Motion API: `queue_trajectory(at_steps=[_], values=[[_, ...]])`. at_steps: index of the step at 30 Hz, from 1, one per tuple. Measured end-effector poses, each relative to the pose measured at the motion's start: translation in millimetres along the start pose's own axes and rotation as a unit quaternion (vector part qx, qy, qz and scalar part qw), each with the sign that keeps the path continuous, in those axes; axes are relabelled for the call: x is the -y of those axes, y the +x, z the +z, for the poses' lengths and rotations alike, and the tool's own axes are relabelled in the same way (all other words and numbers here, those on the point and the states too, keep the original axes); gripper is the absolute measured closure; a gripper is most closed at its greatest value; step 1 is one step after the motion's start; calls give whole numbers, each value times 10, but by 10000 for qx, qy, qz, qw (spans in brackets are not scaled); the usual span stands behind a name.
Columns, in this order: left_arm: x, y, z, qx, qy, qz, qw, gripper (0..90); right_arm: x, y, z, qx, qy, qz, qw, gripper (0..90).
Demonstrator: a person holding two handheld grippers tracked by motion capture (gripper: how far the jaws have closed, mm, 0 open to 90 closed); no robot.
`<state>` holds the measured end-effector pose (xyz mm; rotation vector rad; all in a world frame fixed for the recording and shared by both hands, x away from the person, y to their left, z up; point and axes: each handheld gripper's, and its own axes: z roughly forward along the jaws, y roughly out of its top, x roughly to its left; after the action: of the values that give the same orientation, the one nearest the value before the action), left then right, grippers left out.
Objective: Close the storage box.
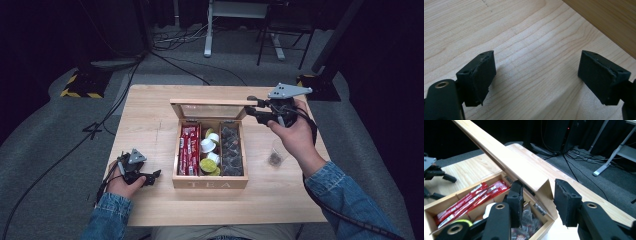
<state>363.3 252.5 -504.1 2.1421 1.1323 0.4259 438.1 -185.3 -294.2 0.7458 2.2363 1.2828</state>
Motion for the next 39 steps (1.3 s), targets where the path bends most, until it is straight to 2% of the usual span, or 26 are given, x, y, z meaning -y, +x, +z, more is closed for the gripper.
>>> queue_trajectory(at_steps=[4, 13, 21, 30, 35, 39], values=[[0, 0, 0, 2, 3, -4, 10000, 152, 103, 90, -40, -53, 13, -37, 10000, 577], [-8, 4, 6, -12, -4, -1, 10000, 152, 312, 302, -85, -61, 178, -283, 9994, 537], [-13, 6, 9, -4, 5, -2, 10000, 152, 522, 412, -112, -189, 179, -119, 9996, 487], [-14, 5, 12, -1, 4, -5, 10000, 152, 701, 524, -111, -180, 263, -188, 9993, 452], [-13, 5, 13, -6, -8, -7, 10000, 152, 818, 579, -116, -247, 258, -72, 9993, 427], [-15, 7, 11, -4, 8, 5, 10000, 152, 900, 622, -111, -234, 277, -90, 9993, 417]])
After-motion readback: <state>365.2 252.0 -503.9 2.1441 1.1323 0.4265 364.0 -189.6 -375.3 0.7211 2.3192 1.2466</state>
